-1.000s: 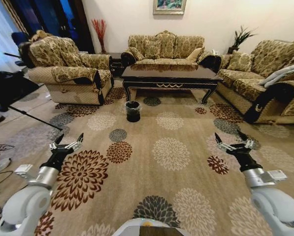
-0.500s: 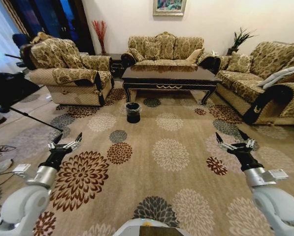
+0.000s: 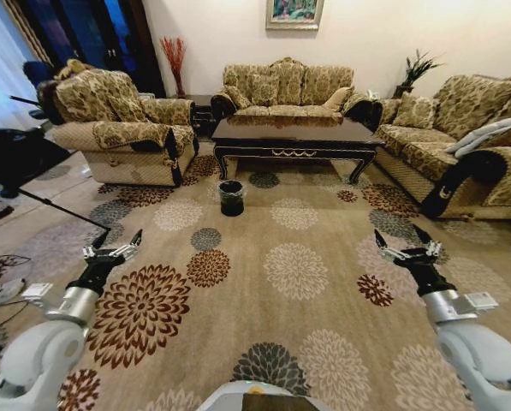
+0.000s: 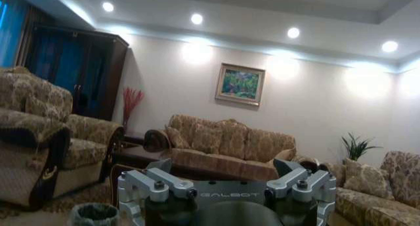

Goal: Move to the front of the table and pick up the trash from the floor, then place it into the trash bin.

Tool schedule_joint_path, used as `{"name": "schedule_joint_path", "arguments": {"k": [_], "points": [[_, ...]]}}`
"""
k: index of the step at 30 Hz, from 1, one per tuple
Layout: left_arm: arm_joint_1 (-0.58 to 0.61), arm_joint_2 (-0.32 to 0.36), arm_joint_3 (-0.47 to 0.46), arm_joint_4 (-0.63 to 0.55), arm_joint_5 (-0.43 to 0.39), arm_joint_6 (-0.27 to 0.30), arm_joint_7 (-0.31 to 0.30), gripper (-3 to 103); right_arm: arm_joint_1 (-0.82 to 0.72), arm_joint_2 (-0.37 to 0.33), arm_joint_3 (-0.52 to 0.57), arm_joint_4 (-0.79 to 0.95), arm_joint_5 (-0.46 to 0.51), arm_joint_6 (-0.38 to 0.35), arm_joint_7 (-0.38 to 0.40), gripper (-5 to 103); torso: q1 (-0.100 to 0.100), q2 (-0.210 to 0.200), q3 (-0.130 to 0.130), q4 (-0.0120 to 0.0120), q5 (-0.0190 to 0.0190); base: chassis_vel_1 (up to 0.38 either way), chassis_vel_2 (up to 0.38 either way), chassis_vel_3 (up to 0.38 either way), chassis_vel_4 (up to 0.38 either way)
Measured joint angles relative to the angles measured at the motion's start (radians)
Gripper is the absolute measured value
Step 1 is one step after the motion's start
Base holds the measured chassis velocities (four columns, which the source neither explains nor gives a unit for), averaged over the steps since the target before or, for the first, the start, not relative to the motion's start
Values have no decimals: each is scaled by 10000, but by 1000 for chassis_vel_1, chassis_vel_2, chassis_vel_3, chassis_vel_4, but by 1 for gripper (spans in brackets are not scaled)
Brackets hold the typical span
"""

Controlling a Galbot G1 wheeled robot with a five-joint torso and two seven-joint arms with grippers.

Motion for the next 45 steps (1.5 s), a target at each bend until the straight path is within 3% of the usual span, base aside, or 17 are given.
{"name": "schedule_joint_path", "arguments": {"k": [14, 25, 45], "points": [[-170, 76, -18, 275, -48, 14, 14, 100, 214, -117, -74, -178, 183, -88, 88, 100, 222, 546, 325, 0, -1, 0, 0, 0, 0], [-435, 229, -216, 820, -86, 26, 13, 100, 4, -263, -42, -367, -311, -456, 528, 100, 448, 1075, 624, 0, -1, 0, 0, 0, 0], [-329, 85, -70, 1063, 104, -138, 166, 100, -1519, -186, 864, 1330, 312, -723, 925, 100, 829, 1978, 1150, 0, 1, 0, 0, 0, 0]]}}
